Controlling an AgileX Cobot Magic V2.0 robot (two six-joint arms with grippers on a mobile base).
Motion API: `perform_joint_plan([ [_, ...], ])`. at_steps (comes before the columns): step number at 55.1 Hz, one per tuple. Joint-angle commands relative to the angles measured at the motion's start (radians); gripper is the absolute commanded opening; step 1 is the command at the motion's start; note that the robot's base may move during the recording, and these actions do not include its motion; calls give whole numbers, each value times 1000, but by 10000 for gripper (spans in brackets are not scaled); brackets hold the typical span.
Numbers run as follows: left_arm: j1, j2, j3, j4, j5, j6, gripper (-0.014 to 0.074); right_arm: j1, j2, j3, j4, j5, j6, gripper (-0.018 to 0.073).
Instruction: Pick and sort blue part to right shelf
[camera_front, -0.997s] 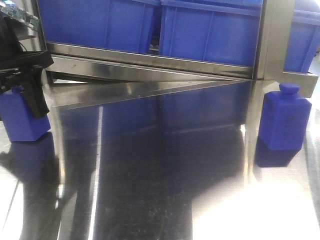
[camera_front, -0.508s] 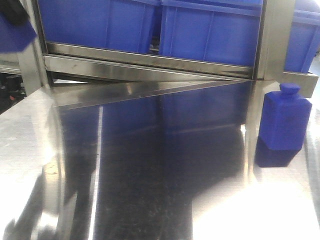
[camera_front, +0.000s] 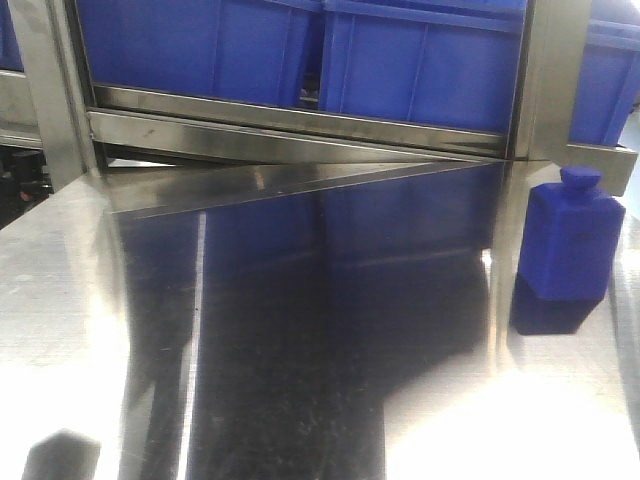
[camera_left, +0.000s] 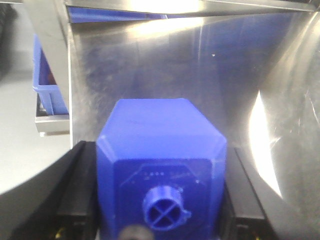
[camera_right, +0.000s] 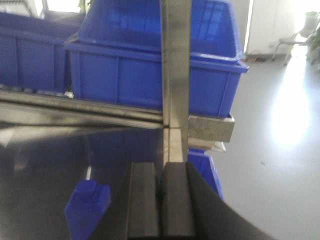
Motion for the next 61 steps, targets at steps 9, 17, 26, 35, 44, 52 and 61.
perform_joint_plan([
  [9, -8, -162, 117, -20, -161, 2, 375, 151, 299, -285, -16, 103, -15, 370],
  [17, -8, -201, 127, -20, -175, 4, 375, 283, 499, -411, -19, 200, -19, 617],
  [26, -8, -208, 127, -20, -182, 4, 375, 344, 664, -478, -5, 214, -20, 633],
  [35, -8, -208, 127, -20, -180, 4, 375, 329, 878, -683, 13, 465, 62, 633],
  [44, -8, -208, 127, -20, -180, 4, 375, 305, 1071, -878, -36, 695, 172, 633],
  [52, -8, -208, 127, -20, -180, 4, 375, 297, 1218, -981, -42, 780, 197, 633],
  [61, -8, -208, 127, -20, -180, 4, 375, 297, 1326, -994, -53, 786, 214, 633],
])
